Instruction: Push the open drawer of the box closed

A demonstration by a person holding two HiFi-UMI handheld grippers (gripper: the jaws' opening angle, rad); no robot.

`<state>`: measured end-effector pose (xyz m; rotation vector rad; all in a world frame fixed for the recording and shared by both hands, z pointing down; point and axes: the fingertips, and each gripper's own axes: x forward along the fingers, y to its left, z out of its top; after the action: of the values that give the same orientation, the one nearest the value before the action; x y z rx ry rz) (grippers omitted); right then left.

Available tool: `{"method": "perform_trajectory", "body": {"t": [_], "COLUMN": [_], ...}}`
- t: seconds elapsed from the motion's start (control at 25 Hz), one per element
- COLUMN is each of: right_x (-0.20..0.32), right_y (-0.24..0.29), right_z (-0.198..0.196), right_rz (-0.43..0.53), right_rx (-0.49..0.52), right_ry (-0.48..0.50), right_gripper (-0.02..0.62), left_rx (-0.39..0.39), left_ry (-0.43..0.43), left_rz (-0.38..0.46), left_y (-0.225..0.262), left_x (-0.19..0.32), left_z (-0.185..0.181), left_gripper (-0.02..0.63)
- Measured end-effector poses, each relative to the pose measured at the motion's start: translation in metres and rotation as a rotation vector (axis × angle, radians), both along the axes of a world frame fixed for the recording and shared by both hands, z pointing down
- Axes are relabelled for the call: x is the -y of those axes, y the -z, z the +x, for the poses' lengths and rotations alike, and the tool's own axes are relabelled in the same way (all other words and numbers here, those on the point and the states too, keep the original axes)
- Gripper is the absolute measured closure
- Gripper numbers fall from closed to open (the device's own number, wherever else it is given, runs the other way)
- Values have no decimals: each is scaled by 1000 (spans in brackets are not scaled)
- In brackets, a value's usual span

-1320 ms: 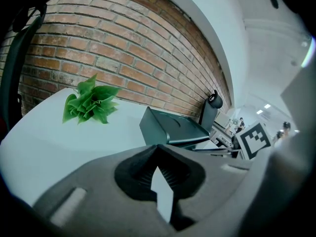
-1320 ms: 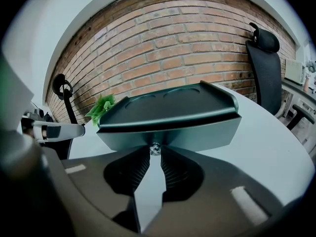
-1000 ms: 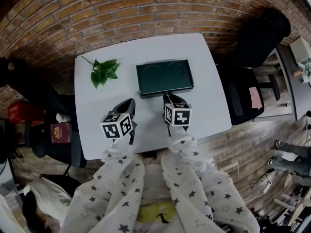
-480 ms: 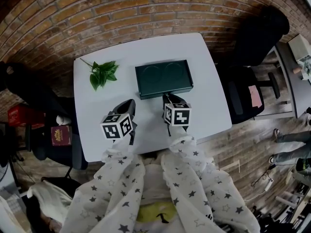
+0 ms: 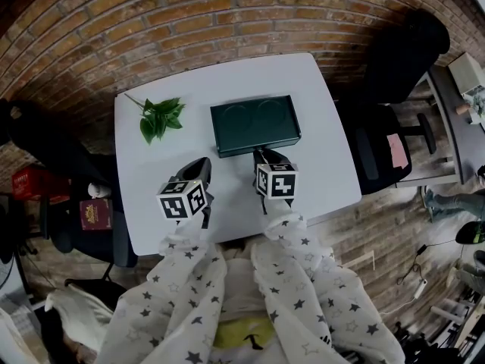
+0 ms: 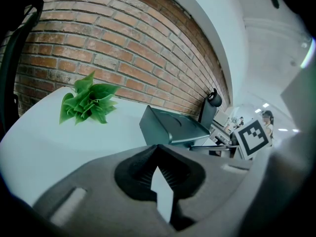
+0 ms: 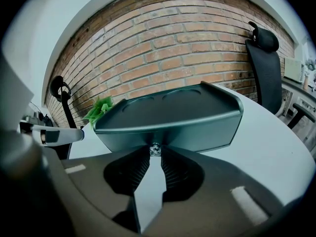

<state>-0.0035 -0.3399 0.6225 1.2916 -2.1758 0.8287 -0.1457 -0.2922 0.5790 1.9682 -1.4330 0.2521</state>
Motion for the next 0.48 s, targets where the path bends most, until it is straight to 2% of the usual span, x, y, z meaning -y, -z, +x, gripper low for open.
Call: {"method": "perform_trajectory", "body": {"t": [0.48], "right_x": [-4], "right_y": [2], "right_z": [7], "right_rz": [24], "right_rx": [21], "right_ry": [-23], "right_gripper": [486], "left_rx": [-5], "left_ry": [2], "left_rz": [21], "left_y": [7], "left_x": [-6], "left_z": [-4], "left_gripper": [606]}}
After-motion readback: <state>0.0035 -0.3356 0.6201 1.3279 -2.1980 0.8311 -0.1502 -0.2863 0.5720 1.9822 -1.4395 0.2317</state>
